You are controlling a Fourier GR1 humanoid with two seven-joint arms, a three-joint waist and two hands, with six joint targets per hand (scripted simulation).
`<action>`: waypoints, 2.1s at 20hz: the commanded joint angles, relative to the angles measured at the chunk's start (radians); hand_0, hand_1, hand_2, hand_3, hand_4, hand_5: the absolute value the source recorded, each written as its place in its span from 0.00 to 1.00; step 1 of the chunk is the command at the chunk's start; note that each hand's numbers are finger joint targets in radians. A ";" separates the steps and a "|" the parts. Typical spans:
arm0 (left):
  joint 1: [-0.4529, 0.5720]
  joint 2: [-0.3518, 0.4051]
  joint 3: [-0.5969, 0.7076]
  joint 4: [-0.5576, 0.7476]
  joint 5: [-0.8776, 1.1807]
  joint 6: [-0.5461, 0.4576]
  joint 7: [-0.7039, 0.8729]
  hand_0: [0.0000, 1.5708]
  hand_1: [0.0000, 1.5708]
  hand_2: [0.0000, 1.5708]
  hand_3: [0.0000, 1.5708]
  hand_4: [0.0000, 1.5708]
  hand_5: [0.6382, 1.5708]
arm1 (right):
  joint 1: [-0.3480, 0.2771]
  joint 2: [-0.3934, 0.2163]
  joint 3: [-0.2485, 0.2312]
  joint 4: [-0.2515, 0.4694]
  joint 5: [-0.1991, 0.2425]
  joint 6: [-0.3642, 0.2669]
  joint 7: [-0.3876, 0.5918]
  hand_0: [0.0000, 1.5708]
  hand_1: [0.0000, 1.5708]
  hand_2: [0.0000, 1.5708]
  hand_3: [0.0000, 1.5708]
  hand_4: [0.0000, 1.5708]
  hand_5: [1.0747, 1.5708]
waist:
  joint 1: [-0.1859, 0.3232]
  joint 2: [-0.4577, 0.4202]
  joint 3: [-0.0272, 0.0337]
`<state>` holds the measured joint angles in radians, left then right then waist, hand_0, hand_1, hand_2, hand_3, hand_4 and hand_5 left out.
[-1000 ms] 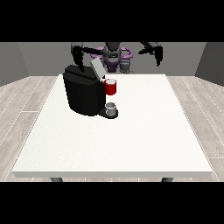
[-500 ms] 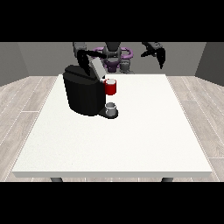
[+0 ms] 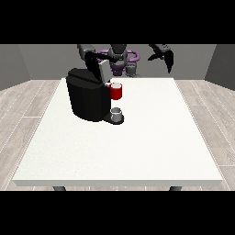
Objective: Insert the coffee pod into the coffee machine and close the lid
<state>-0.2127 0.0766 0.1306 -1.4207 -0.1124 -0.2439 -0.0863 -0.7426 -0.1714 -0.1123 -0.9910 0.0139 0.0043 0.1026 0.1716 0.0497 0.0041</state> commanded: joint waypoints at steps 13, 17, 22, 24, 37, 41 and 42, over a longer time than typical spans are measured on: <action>-0.070 0.000 -0.024 0.033 -0.026 0.014 -0.031 0.00 0.00 0.00 0.00 0.23 1.00 | -0.167 0.020 0.123 -0.083 0.111 -0.018 0.081 0.00 0.00 0.00 0.00 0.06 1.00 | 0.089 0.051 -0.0051; -0.121 -0.014 -0.057 0.016 -0.019 -0.012 -0.028 0.00 0.00 0.00 0.00 0.26 1.00 | -0.251 -0.034 0.092 -0.092 0.143 -0.064 0.101 0.00 0.00 0.00 0.00 0.19 1.00 | 0.170 0.122 -0.0047; -0.129 -0.001 -0.053 0.033 -0.019 -0.023 -0.054 0.00 0.00 0.00 0.00 0.25 1.00 | -0.244 -0.030 0.090 -0.147 0.136 -0.059 0.165 0.00 0.00 0.00 0.00 0.06 1.00 | 0.204 0.131 -0.0044; -0.152 -0.006 -0.064 0.034 -0.020 -0.029 -0.060 0.00 0.00 0.00 0.00 0.27 1.00 | -0.259 -0.047 0.080 -0.176 0.144 -0.067 0.181 0.00 0.00 0.00 0.00 0.06 1.00 | 0.233 0.172 -0.0040; -0.250 -0.028 -0.093 0.034 0.011 -0.074 -0.044 0.00 0.00 0.00 0.00 0.16 1.00 | -0.288 -0.182 0.025 -0.346 0.166 -0.035 0.391 0.00 0.00 0.00 0.00 0.00 1.00 | 0.403 0.258 -0.0029; -0.294 -0.021 -0.113 0.027 0.010 -0.100 -0.042 0.00 0.00 0.00 0.00 0.18 1.00 | -0.292 -0.205 -0.022 -0.373 0.157 -0.042 0.395 0.00 0.00 0.00 0.00 0.00 1.00 | 0.444 0.299 -0.0008; -0.316 -0.034 -0.123 0.012 0.004 -0.089 -0.029 0.00 0.00 0.00 0.00 0.20 1.00 | -0.285 -0.177 -0.012 -0.368 0.155 -0.052 0.351 0.00 0.00 0.00 0.00 0.00 1.00 | 0.438 0.308 -0.0009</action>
<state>-0.4909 0.0514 0.0243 -1.3954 -0.1078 -0.3263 -0.1255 -0.9704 -0.4317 -0.1663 -1.3111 0.2011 -0.0389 0.5858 0.5428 0.3282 0.0348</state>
